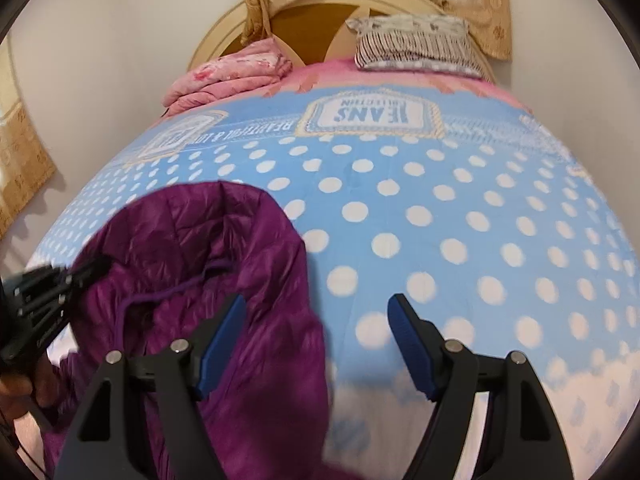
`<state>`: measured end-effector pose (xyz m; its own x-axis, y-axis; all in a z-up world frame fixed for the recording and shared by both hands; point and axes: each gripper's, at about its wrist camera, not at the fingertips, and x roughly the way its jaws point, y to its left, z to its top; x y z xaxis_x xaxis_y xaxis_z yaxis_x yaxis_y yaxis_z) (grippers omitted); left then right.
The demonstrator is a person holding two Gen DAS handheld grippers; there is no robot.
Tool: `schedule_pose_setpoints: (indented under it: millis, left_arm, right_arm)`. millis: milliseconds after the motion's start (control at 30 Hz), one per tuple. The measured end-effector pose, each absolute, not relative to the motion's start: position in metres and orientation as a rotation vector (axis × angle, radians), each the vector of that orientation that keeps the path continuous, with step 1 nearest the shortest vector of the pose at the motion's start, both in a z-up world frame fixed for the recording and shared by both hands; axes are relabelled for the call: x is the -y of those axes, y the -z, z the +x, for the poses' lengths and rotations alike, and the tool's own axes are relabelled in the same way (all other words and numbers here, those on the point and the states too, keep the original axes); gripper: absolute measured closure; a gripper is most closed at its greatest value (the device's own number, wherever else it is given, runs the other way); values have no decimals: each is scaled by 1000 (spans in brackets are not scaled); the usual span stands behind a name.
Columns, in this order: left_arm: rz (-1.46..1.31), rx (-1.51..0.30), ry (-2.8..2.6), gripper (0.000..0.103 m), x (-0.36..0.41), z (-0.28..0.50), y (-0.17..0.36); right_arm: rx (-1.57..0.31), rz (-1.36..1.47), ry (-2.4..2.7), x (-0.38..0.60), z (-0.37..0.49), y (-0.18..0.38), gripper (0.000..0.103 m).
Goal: Fold large clothes
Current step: 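Grasp the jacket hem with the left gripper while the right gripper grasps it too, lifting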
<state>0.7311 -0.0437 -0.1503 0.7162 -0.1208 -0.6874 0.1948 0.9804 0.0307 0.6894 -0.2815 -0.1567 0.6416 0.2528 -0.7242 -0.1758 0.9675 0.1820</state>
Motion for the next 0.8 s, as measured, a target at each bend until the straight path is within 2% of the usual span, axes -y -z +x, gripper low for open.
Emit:
schedule_pose_setpoints:
  millis: [33, 100, 167, 200, 233, 267, 300, 333, 533, 800]
  left_arm:
    - [98, -781, 167, 94, 44, 739, 154]
    - [64, -815, 134, 74, 43, 753, 160]
    - [4, -808, 132, 28, 39, 762, 165]
    - [5, -797, 116, 23, 39, 765, 168]
    - [15, -796, 119, 23, 41, 768, 173]
    - [12, -804, 137, 40, 42, 770, 176]
    - [-4, -811, 167, 66, 43, 771, 179]
    - [-5, -829, 221, 100, 46, 772, 180]
    - [109, -641, 249, 100, 62, 725, 129]
    - [270, -358, 327, 100, 82, 595, 62]
  right_arm:
    - [-847, 95, -245, 279, 700, 162, 25]
    - [-875, 83, -248, 276, 716, 171, 19]
    - [-909, 58, -279, 268, 733, 182, 19]
    - [-927, 36, -282, 264, 739, 188, 20]
    - [-959, -2, -279, 259, 745, 196, 27]
    - [-978, -6, -291, 259, 748, 200, 68]
    - [-996, -8, -300, 258, 749, 203, 98]
    - [-964, -33, -291, 256, 742, 199, 95]
    - [-773, -57, -325, 260, 681, 141, 97]
    - [-574, -46, -338, 274, 559, 74, 98]
